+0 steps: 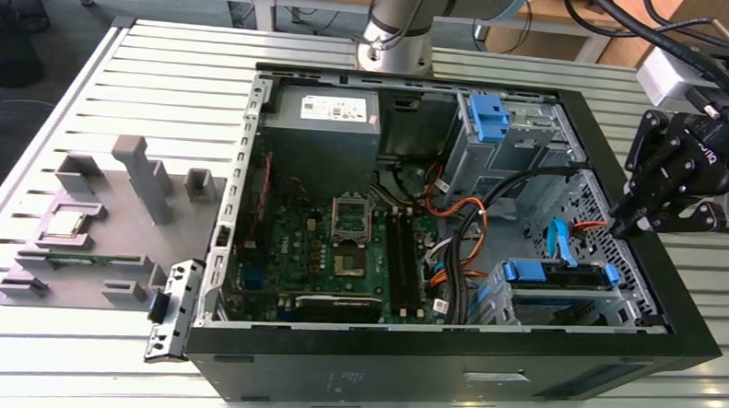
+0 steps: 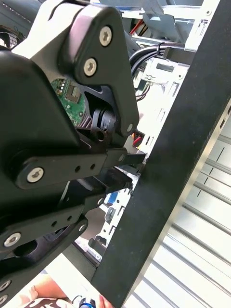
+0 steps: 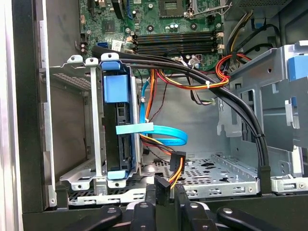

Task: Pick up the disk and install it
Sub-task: 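Insert the second disk wire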

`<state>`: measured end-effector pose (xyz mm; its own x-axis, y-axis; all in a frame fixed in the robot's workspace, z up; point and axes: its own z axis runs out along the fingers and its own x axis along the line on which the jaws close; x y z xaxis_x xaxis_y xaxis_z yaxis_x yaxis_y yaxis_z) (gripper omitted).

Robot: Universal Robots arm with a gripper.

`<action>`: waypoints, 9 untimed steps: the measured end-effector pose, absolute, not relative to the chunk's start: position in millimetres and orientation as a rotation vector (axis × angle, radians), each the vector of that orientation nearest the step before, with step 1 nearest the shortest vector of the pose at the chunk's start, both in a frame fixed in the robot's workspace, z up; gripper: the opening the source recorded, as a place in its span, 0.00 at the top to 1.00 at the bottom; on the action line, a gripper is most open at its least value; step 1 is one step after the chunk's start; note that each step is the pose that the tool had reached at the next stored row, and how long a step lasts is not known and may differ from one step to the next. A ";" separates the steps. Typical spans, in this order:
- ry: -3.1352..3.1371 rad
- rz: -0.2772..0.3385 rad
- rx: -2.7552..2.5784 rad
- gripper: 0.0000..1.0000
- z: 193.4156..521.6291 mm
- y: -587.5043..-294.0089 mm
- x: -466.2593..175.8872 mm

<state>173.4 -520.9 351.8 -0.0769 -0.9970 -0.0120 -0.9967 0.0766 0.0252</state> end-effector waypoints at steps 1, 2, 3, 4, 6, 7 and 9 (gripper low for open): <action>-2.299 -0.042 2.129 0.71 350.8 -520.9 173.4; -2.299 -0.042 2.129 0.71 349.7 -521.0 173.3; -2.299 -0.042 2.129 0.71 348.8 -521.0 173.1; -2.299 -0.041 2.129 0.71 348.5 -521.0 173.0; -2.299 -0.041 2.129 0.71 348.5 -521.0 173.0; -2.298 -0.041 2.129 0.71 348.5 -521.0 173.0; -2.299 -0.042 2.129 0.71 348.3 -521.0 173.0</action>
<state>173.0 -521.0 348.3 -0.0769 -0.9970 -0.0118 -0.9967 0.0765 0.0252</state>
